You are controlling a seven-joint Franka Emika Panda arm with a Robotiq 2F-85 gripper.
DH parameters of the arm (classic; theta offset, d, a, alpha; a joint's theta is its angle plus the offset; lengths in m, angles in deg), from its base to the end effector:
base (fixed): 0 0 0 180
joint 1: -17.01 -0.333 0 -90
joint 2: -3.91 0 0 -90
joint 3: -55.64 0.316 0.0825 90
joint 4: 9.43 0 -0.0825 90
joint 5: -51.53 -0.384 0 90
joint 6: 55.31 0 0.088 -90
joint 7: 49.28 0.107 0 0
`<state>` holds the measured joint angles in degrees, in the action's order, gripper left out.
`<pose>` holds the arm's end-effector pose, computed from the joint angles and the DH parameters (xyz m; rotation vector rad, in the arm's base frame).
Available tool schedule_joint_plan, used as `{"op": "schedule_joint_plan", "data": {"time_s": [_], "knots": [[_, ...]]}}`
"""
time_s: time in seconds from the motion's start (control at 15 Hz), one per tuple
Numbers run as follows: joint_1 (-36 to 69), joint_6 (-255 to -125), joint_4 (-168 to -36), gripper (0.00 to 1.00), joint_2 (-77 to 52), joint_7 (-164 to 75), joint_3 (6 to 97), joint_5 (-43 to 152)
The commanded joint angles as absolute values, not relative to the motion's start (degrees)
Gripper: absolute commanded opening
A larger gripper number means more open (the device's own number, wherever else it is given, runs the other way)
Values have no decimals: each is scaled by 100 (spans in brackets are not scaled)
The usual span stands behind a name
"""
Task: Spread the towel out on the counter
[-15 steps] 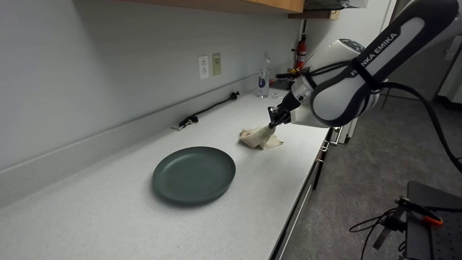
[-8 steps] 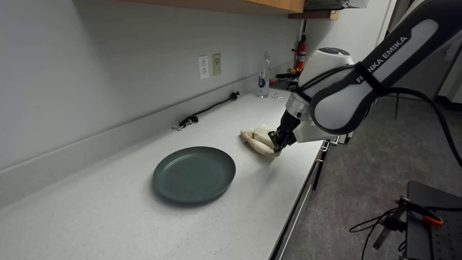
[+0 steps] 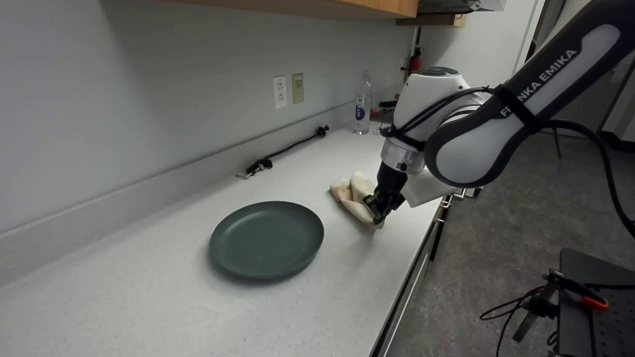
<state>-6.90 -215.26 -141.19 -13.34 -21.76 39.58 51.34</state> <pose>0.5438 0.0739 0.2417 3.0681 -0.5045 0.3387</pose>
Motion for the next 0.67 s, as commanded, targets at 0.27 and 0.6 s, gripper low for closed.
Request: {"op": "schedule_joint_plan", "data": {"time_s": [0.27, 0.6], "knots": [[116, -20697, -14009, 0, -1145, -2383, 4866, 5309], [340, -20289, -13977, 0, -1118, -2415, 5192, 5397]]}}
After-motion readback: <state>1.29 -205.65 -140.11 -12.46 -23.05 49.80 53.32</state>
